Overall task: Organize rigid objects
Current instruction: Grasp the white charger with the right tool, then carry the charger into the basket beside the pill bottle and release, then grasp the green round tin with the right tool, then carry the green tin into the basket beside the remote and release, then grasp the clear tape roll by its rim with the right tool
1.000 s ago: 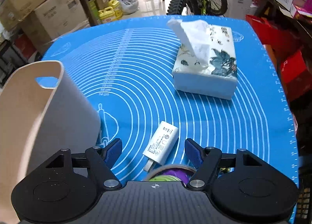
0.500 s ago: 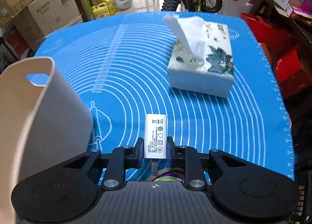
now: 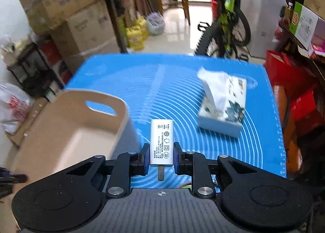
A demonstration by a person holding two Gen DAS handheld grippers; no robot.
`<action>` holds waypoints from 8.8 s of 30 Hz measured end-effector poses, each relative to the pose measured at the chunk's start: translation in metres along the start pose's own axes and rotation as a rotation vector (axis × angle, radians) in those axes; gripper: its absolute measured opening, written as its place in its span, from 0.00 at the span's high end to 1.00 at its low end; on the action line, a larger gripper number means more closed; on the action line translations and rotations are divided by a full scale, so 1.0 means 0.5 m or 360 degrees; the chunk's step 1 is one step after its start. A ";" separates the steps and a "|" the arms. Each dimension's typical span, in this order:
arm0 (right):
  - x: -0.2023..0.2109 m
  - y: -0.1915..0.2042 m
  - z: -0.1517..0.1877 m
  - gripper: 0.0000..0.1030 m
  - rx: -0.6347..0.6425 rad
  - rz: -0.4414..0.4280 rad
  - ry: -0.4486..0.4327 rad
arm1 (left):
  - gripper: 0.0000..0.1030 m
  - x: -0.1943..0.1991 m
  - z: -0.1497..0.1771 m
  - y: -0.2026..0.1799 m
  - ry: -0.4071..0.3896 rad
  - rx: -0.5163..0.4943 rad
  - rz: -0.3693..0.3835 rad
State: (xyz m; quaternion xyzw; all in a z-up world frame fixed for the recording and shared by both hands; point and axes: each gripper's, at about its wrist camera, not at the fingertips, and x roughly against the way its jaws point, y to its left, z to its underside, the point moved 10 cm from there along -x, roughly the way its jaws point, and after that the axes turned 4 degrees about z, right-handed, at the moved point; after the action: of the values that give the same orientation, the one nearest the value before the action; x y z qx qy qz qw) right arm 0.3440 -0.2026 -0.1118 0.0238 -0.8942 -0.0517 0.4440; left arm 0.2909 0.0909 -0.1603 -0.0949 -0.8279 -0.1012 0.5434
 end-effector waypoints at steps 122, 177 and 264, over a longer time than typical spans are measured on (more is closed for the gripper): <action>-0.140 -0.075 0.167 0.47 -0.0084 0.0216 0.0260 | 0.89 0.004 -0.003 -0.006 -0.0007 -0.0003 -0.0073; 0.045 0.134 -0.004 0.47 -0.0016 -0.0235 -0.0190 | 0.90 0.003 -0.004 -0.008 -0.0009 -0.0008 -0.0062; -0.074 -0.040 0.248 0.20 0.0404 -0.0005 0.0308 | 0.88 0.006 -0.004 -0.007 -0.0001 -0.0016 -0.0101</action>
State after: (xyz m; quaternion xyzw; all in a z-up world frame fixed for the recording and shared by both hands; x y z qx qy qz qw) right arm 0.2675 -0.2104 -0.2177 0.0861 -0.8466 0.0636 0.5214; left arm 0.2908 0.0870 -0.1570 -0.0714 -0.8303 -0.1224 0.5391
